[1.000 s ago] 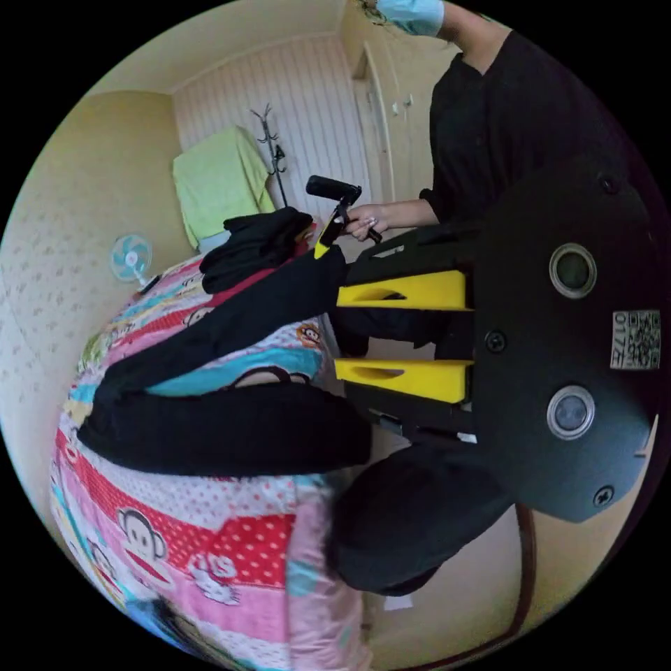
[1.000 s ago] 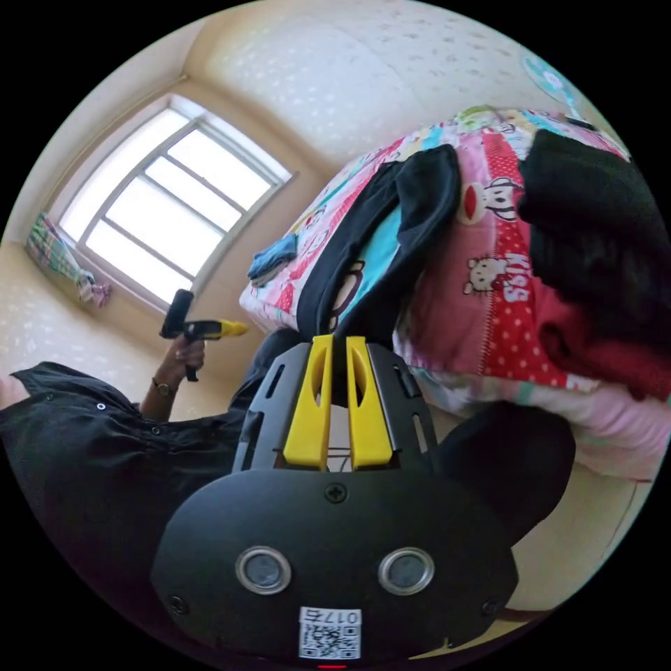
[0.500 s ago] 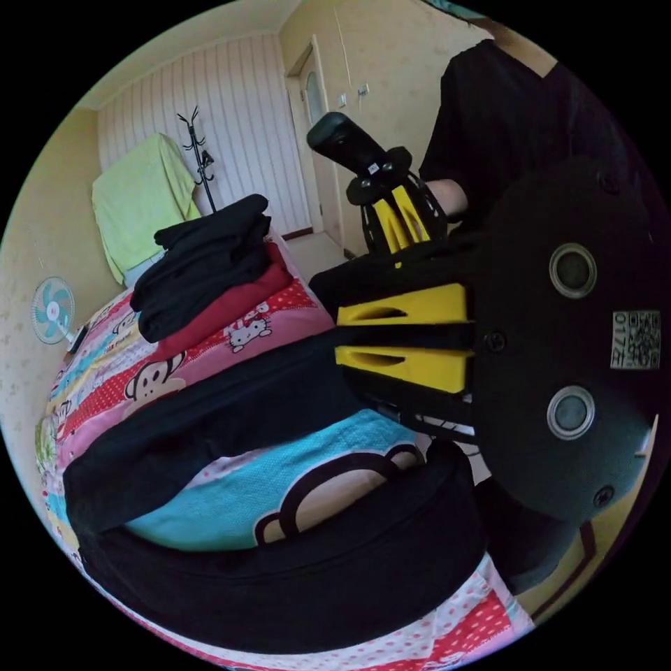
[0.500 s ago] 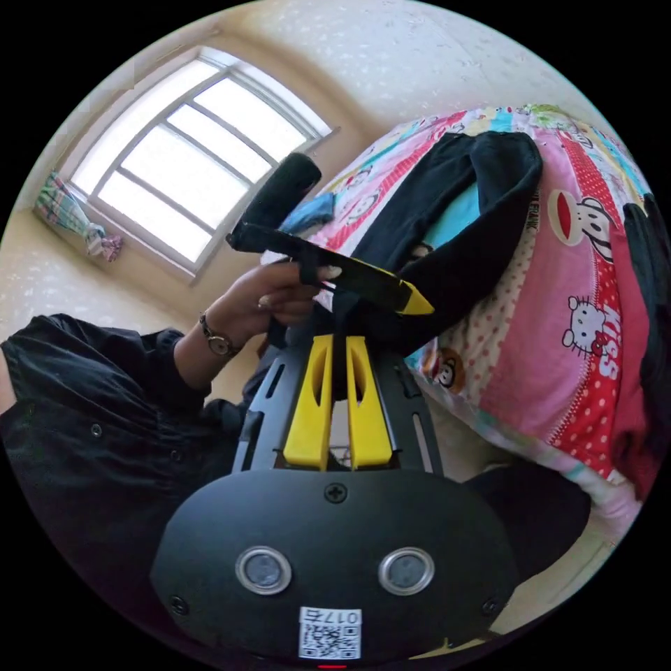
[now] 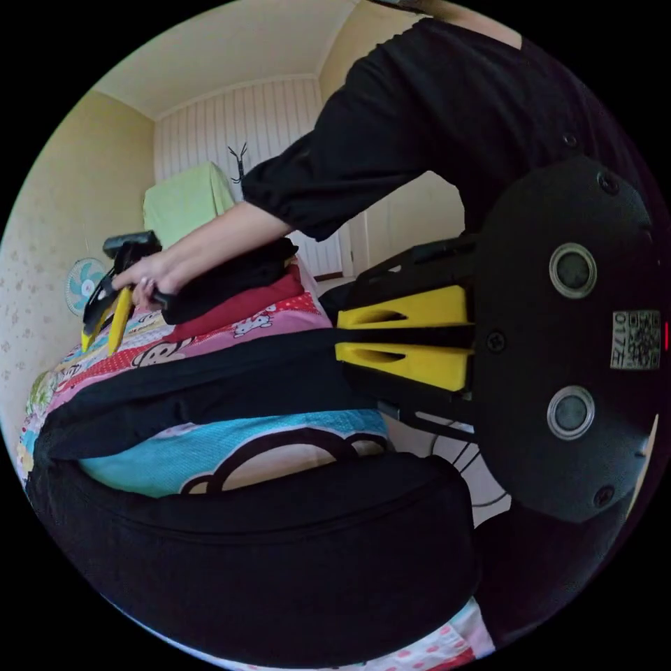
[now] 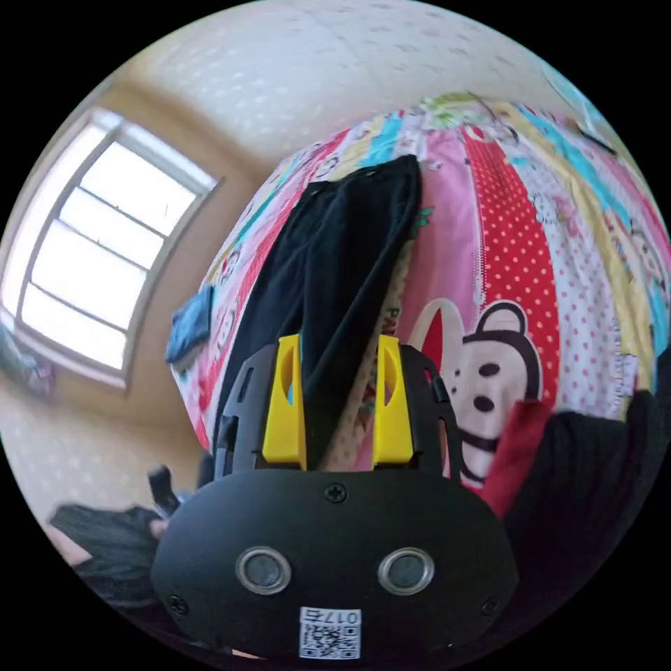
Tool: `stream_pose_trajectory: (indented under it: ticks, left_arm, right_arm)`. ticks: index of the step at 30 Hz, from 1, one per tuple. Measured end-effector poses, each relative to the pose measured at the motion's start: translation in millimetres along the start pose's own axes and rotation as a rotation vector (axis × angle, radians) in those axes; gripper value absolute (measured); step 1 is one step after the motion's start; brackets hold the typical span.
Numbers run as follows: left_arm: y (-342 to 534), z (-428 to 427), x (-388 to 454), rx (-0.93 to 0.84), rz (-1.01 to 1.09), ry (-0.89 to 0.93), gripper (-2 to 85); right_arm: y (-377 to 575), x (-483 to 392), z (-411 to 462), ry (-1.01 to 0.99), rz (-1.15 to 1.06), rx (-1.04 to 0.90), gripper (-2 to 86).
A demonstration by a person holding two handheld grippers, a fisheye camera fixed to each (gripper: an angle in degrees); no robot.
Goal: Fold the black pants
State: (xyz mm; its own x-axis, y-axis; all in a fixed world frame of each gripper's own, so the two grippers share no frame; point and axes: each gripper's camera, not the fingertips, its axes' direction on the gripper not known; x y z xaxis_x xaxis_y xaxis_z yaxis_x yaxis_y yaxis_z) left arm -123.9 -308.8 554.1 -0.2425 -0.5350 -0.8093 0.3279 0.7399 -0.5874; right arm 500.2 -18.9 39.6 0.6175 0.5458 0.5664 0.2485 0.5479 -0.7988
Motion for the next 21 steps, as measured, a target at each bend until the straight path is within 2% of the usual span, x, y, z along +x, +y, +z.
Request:
stream_pose_trajectory:
  ticks: [2, 5, 10, 15, 17, 21]
  left_arm:
    - [0, -4, -8, 0.010, 0.027, 0.041, 3.3]
    - [3, -11, -21, 0.038, 0.029, 0.096, 3.3]
    - [17, -31, -47, 0.099, -0.010, 0.156, 3.0]
    - [50, -65, -80, 0.268, -0.104, 0.259, 2.2]
    - [72, -81, -92, 0.346, -0.162, 0.303, 2.3]
    - [101, -101, -98, 0.420, -0.219, 0.243, 3.0]
  right_arm:
    - [-41, 43, 21, -0.069, 0.091, 0.038, 14.8]
    - [-79, 97, 40, -0.027, 0.251, 0.141, 13.9]
    - [-113, 136, 61, -0.086, 0.336, 0.185, 6.1]
    - [-130, 55, 71, -0.257, 0.101, 0.312, 3.4]
    - [-132, 20, 90, -0.321, 0.033, 0.292, 3.3]
    - [-131, -35, 158, -0.440, -0.034, 0.182, 3.8]
